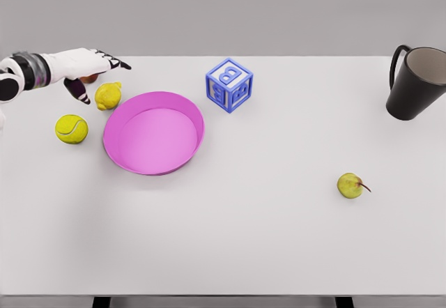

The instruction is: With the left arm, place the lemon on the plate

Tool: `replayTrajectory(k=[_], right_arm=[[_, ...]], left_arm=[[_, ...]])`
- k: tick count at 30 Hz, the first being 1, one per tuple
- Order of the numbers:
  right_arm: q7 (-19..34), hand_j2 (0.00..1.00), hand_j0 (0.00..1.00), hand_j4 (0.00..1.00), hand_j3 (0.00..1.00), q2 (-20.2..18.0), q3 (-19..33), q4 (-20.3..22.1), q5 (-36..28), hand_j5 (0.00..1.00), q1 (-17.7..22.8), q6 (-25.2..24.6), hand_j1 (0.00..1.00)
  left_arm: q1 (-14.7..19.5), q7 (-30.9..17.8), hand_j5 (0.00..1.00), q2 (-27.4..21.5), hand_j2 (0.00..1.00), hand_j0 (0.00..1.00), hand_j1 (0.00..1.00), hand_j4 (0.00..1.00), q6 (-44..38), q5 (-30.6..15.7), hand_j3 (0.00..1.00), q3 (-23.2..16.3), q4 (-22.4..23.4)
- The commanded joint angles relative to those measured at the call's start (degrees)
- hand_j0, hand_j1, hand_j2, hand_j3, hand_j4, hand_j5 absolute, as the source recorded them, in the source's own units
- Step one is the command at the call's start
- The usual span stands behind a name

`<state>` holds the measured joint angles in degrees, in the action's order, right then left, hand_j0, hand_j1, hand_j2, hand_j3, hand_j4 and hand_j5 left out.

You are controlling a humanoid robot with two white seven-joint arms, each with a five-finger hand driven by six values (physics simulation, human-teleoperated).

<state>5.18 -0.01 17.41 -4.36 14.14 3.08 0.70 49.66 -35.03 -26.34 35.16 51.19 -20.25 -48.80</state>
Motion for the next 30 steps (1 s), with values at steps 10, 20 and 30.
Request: replayTrajectory(k=[10,20,30], right_arm=[[0.0,1.00,1.00,1.00,1.00,0.0,0.0,0.0,0.0,1.00,0.0,0.0,1.00],[0.0,1.00,1.00,1.00,1.00,0.0,0.0,0.0,0.0,1.00,0.0,0.0,1.00],[0.0,1.00,1.00,1.00,1.00,0.0,0.0,0.1,0.0,1.00,0.0,0.0,1.00]], left_arm=[[0.4,0.0,1.00,0.9,1.00,1.00,1.00,1.00,-0.2,1.4,1.00,-2.3,2.6],[1.4,0.0,1.00,2.4,1.00,1.00,1.00,1.00,-0.2,2.2,1.00,-2.2,5.3],[1.4,0.0,1.00,2.4,1.00,1.00,1.00,1.00,-0.2,2.2,1.00,-2.3,5.8]])
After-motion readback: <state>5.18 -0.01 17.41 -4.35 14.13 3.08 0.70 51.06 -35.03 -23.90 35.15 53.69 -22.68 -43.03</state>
